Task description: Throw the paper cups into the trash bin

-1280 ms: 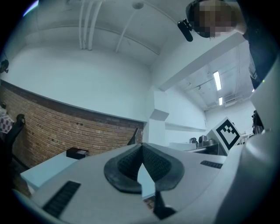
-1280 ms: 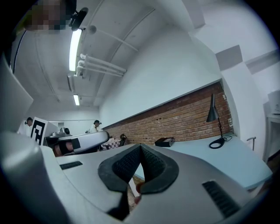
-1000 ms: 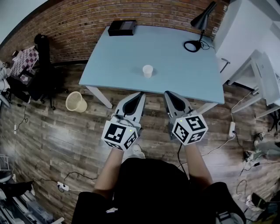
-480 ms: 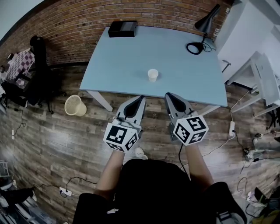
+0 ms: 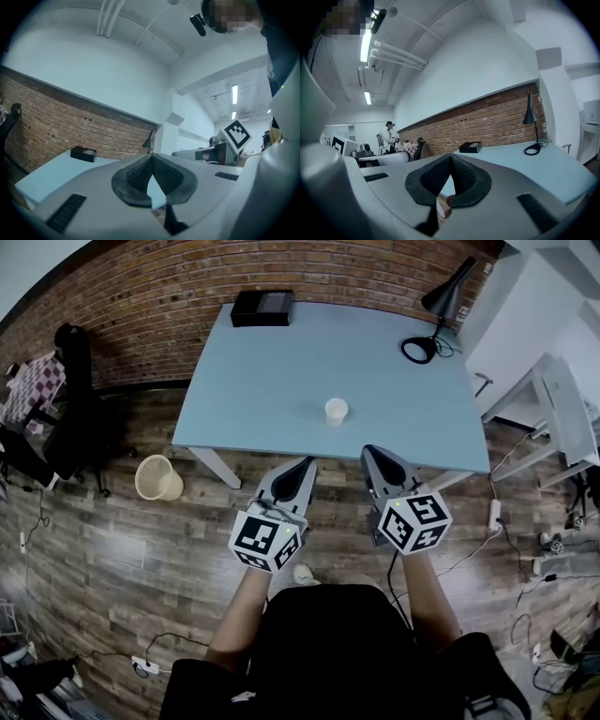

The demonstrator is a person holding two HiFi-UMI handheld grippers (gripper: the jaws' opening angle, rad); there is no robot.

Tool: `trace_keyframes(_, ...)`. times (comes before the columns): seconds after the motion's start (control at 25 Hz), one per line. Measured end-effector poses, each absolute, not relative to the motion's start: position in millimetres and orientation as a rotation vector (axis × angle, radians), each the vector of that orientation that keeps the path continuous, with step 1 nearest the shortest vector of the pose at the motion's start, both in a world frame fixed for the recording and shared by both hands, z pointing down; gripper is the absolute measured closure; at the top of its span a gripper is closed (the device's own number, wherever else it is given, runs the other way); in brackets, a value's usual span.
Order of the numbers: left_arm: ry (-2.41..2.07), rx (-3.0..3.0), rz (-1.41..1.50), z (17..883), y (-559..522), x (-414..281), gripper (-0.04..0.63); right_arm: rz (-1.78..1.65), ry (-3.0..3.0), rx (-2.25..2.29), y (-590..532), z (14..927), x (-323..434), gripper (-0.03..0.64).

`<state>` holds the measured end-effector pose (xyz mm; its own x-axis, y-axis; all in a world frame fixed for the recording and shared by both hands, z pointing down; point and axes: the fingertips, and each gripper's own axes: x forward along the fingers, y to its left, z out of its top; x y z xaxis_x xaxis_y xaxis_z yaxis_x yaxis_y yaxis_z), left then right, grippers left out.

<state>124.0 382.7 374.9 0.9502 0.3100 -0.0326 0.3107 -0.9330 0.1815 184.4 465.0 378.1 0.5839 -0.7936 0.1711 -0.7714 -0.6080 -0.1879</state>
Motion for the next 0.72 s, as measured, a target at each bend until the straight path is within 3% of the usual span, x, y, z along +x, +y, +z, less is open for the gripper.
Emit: trace_keyframes(0.72, 0.529, 2.872, 0.068, 400, 375, 153, 0.586, -0.404, 1.257, -2.774, 471, 394, 211, 0.614)
